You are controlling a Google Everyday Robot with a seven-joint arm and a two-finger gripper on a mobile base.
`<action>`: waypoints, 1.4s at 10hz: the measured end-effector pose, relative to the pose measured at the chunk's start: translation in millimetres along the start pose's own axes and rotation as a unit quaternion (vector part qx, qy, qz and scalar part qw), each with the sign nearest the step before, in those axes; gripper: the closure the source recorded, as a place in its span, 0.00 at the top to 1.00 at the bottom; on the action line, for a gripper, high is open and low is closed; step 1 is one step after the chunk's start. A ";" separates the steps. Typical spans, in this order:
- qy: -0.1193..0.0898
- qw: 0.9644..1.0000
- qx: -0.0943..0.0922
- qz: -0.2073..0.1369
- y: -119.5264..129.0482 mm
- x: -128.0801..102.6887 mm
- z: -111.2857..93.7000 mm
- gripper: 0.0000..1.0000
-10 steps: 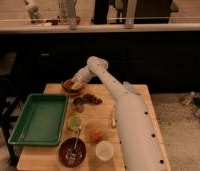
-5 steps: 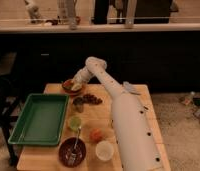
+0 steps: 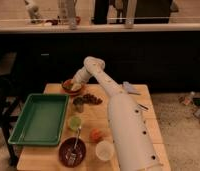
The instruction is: Place pepper in tray
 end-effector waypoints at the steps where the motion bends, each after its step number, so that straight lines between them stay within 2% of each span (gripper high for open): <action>1: 0.001 1.000 -0.002 0.000 -0.8 1.4 2.0 0.53; 8: 0.019 0.999 -0.024 0.009 5.1 17.9 17.0 0.53; 14: 0.024 0.999 -0.035 0.013 2.1 21.8 25.7 0.53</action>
